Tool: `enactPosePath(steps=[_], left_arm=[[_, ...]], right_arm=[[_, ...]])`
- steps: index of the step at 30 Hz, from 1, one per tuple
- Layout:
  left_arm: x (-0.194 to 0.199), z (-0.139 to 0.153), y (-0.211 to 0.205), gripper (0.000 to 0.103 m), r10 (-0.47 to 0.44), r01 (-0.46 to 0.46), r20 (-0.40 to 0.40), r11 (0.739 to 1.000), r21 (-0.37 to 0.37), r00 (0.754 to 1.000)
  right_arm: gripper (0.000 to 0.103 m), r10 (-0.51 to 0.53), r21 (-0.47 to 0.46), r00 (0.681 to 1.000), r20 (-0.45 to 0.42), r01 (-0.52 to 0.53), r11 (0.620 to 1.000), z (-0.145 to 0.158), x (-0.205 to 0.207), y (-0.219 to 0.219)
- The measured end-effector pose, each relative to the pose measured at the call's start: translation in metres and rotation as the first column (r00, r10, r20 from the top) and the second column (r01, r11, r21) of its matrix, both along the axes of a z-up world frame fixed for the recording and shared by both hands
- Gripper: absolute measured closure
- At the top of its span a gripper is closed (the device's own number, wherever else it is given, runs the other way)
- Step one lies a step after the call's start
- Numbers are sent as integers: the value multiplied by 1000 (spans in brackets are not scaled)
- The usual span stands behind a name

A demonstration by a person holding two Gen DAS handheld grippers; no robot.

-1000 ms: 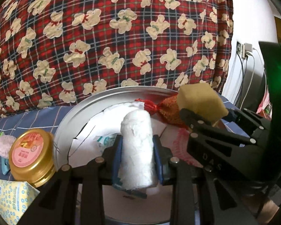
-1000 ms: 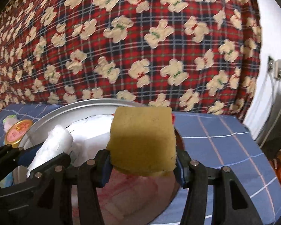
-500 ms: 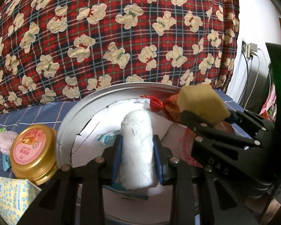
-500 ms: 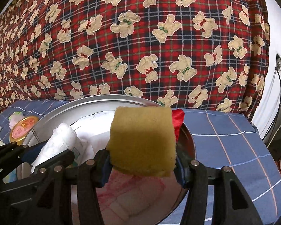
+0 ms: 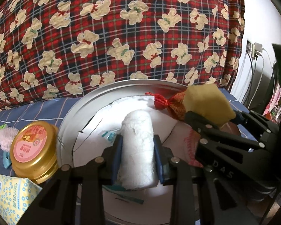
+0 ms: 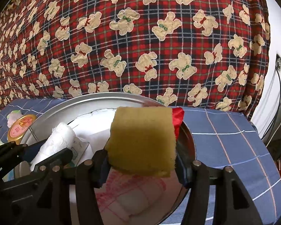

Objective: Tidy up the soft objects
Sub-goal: 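Open both tools to drop the sponge and towel into the tin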

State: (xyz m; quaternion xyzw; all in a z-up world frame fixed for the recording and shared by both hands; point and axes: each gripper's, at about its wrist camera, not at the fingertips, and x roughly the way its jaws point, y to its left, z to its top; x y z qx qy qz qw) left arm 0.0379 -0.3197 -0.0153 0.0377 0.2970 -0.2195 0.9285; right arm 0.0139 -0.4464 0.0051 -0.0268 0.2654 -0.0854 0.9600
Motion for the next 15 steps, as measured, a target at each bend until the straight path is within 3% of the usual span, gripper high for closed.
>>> enactPosePath(steps=[3, 5, 11, 15], left_arm=[[0, 1, 4, 54, 18, -18, 4, 1000, -9, 1000], [2, 1, 11, 36, 53, -53, -3, 998, -27, 999], [-2, 5, 18, 14, 114, -113, 42, 993, -30, 993], [-2, 6, 22, 7, 125, -124, 56, 992, -25, 991]], right_arm=[[42, -5, 14, 1000, 22, 5, 1000, 2, -4, -3], [38, -5, 46, 999, 41, 3, 999, 3, -8, -9], [33, 13, 104, 998, 64, -20, 994, 4, -10, -16], [33, 40, 120, 997, 68, -48, 992, 4, -10, -16]])
